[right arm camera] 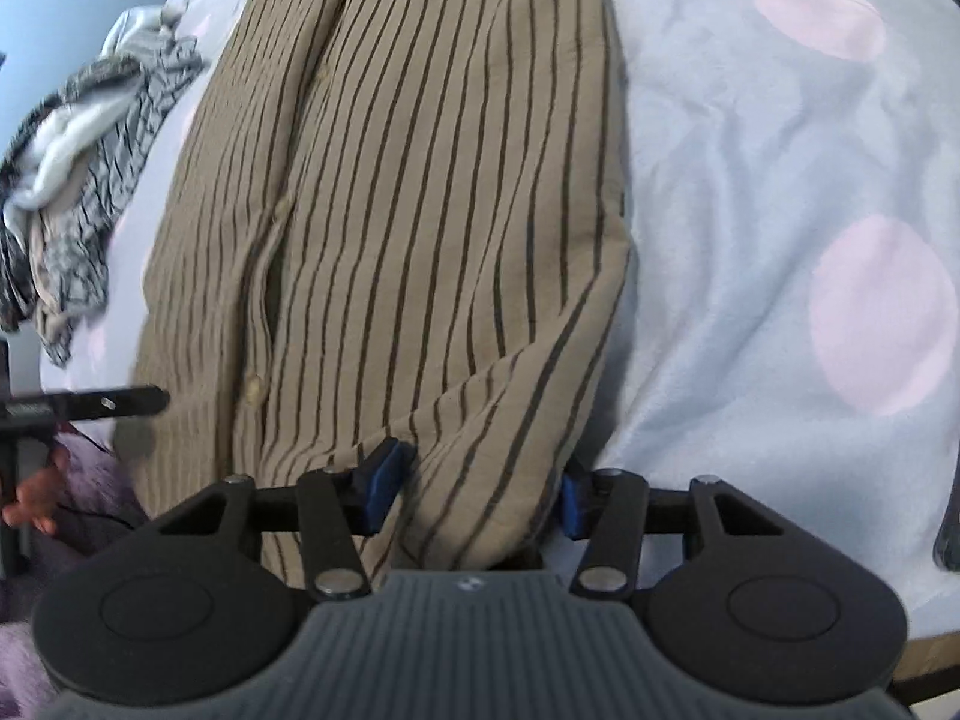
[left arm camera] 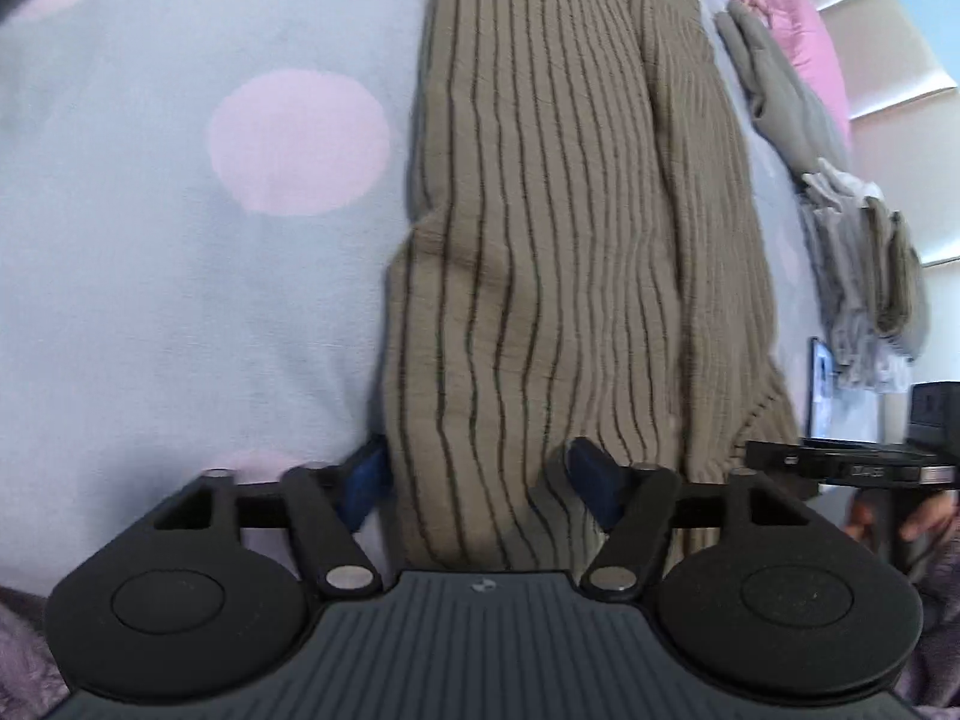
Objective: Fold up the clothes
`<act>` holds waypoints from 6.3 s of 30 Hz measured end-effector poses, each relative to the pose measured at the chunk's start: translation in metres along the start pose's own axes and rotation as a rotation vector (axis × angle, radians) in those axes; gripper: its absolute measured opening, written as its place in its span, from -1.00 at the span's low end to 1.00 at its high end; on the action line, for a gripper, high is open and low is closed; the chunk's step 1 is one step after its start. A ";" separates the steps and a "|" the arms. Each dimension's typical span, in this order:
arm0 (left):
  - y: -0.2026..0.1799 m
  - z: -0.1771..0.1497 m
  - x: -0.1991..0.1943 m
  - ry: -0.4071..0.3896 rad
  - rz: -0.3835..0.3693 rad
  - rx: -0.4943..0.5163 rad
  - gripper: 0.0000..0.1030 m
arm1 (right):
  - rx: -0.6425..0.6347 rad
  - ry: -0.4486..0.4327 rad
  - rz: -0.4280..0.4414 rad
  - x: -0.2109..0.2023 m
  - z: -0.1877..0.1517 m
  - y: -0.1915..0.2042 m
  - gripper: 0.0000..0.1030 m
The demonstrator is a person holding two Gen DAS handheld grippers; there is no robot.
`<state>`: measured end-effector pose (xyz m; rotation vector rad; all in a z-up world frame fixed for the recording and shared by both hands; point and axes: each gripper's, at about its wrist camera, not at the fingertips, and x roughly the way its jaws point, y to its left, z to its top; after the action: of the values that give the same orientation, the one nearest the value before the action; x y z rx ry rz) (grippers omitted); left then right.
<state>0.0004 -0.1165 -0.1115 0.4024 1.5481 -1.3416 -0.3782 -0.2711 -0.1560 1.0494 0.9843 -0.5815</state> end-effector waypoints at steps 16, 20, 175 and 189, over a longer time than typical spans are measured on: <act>-0.006 -0.004 -0.008 -0.022 0.053 0.063 -0.48 | 0.005 -0.037 0.012 -0.005 -0.007 -0.005 -0.50; -0.019 -0.006 -0.009 -0.022 0.020 0.110 -0.89 | -0.045 -0.059 0.036 -0.012 -0.011 0.005 -0.87; -0.117 0.037 0.018 -0.363 0.949 1.485 -0.98 | -1.235 -0.458 -0.780 -0.003 0.073 0.112 -0.94; -0.102 -0.078 -0.037 -0.162 0.774 1.605 -0.98 | -1.325 -0.229 -0.617 -0.042 -0.054 0.146 -0.94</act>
<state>-0.0977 -0.0684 -0.0345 1.5794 -0.1979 -1.5915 -0.3022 -0.1639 -0.0631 -0.5028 1.1753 -0.3793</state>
